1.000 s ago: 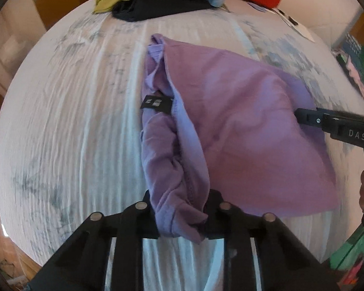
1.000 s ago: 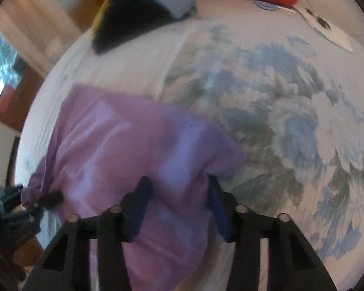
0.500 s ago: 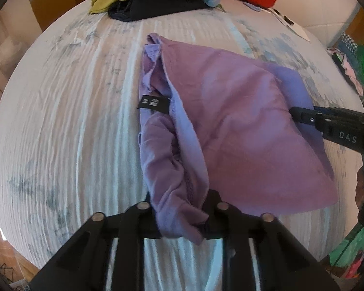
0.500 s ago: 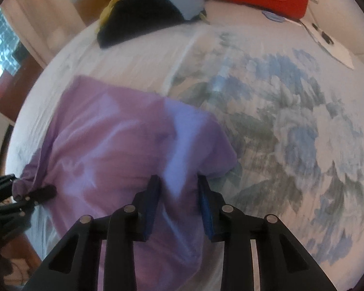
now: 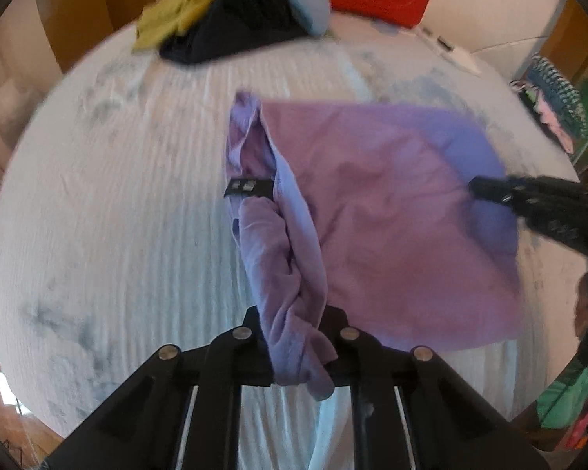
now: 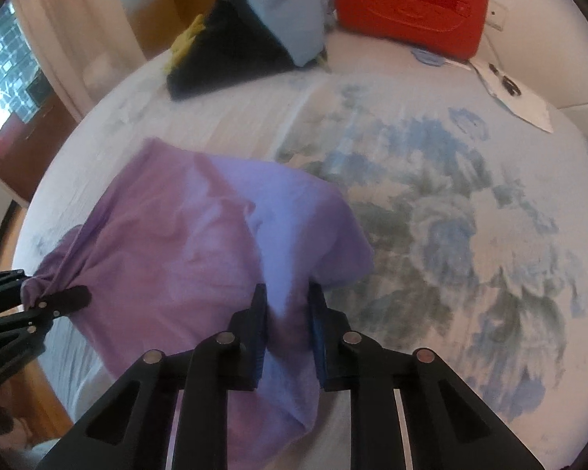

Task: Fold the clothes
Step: 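Lift the folded T-shirt with both grippers and carry it toward the clothes stack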

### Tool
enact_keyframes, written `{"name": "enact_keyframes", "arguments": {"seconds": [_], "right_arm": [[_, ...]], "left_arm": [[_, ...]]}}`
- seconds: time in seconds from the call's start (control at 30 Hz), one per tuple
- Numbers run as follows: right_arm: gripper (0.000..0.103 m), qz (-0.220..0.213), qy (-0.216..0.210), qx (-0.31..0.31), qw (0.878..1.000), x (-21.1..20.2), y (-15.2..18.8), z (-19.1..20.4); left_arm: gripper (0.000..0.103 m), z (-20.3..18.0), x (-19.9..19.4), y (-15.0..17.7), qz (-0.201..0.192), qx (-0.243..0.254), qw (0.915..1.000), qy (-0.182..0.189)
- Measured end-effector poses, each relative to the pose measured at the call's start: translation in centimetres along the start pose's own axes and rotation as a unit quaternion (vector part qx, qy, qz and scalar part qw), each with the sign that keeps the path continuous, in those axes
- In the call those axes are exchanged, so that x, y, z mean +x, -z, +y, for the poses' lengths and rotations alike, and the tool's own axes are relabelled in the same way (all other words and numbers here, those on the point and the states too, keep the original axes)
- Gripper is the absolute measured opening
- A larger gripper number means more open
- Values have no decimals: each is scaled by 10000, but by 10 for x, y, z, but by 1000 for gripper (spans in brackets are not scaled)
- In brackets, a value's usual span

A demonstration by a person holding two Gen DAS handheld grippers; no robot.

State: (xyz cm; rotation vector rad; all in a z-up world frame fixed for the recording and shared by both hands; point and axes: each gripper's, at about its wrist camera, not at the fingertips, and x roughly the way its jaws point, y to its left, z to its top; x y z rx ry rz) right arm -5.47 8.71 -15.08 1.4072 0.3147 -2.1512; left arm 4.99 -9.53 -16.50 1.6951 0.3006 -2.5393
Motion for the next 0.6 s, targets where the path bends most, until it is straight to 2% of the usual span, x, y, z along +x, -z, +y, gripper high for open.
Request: {"name": "enact_keyframes", "arguments": {"seconds": [0.13, 0.23, 0.4, 0.5, 0.6], "right_arm": [[19, 147, -76, 159, 9997, 10, 7, -8], [19, 88, -63, 119, 9999, 5, 7, -6], [19, -698, 74, -189, 9974, -63, -10, 1], [19, -1111, 138, -166, 9936, -103, -20, -8], [19, -1347, 241, -43, 9906, -129, -22, -21]], "left_arm": [[12, 2, 17, 3, 42, -58, 10000, 18], [11, 2, 4, 2, -81, -190, 9997, 139], [11, -9, -53, -15, -773, -91, 9961, 404], [11, -21, -63, -22, -894, 98, 9947, 499], [11, -33, -73, -29, -1015, 287, 9926, 594]]}}
